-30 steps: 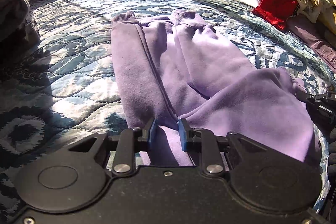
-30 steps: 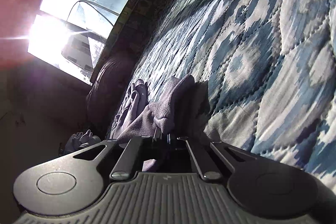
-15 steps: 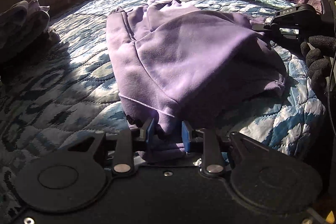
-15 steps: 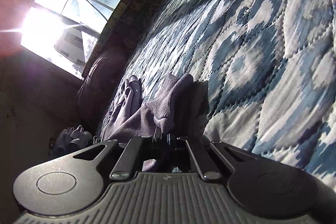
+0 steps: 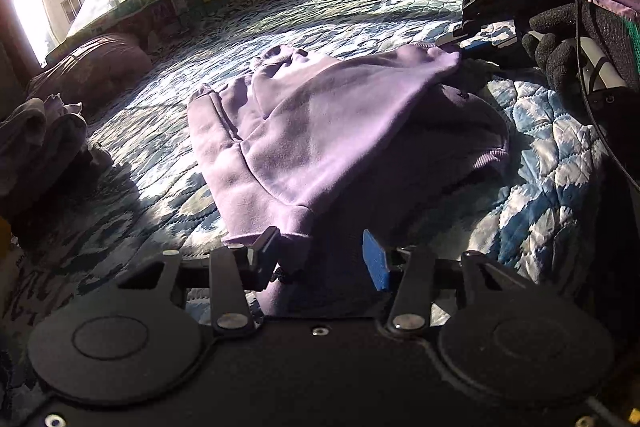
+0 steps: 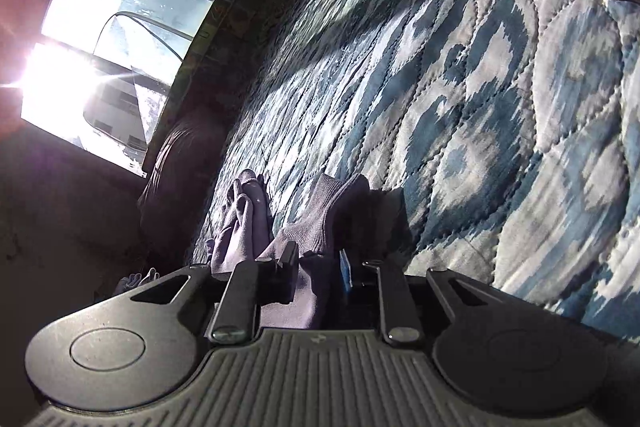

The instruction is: Fold clothes

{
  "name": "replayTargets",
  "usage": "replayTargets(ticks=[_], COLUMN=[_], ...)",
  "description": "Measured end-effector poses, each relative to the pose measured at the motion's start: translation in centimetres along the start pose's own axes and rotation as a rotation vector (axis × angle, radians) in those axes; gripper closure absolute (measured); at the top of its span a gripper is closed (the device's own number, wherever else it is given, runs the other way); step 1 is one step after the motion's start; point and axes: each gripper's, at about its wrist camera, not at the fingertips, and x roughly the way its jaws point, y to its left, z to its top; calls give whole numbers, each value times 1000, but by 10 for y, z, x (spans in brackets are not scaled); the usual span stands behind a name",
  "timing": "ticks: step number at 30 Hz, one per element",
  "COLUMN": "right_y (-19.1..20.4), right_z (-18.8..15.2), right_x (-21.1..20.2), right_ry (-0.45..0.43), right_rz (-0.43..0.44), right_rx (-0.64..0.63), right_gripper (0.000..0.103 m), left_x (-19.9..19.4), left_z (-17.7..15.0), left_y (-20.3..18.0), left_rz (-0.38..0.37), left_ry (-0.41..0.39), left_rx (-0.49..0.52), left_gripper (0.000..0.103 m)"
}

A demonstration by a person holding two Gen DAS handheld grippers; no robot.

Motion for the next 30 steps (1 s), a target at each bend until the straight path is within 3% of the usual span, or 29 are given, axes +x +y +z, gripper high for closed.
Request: replayTargets(ticks=[1, 3, 4, 9, 17, 24, 30], right_y=[7, 25, 39, 108, 215, 251, 270], right_z=[3, 8, 11, 21, 0, -38, -72], right_x=[1, 0, 0, 8, 86, 169, 218], right_ry=[-5, -13, -17, -14, 57, 137, 201], right_rz=[-1, -11, -15, -13, -52, -118, -145], right_rx=[-10, -55, -84, -183, -390, -465, -557], right_gripper=[91, 92, 92, 92, 92, 92, 93], left_x=[4, 8, 10, 7, 9, 20, 25], left_z=[6, 3, 1, -6, -24, -41, -55], left_y=[-2, 3, 5, 29, 73, 103, 118], left_rz=[3, 4, 4, -75, -260, -405, -469], left_ry=[4, 3, 2, -24, -60, -39, -33], left_rx=[-2, -29, -42, -193, -555, -860, -1018], left_gripper=[67, 89, 92, 94, 94, 94, 94])
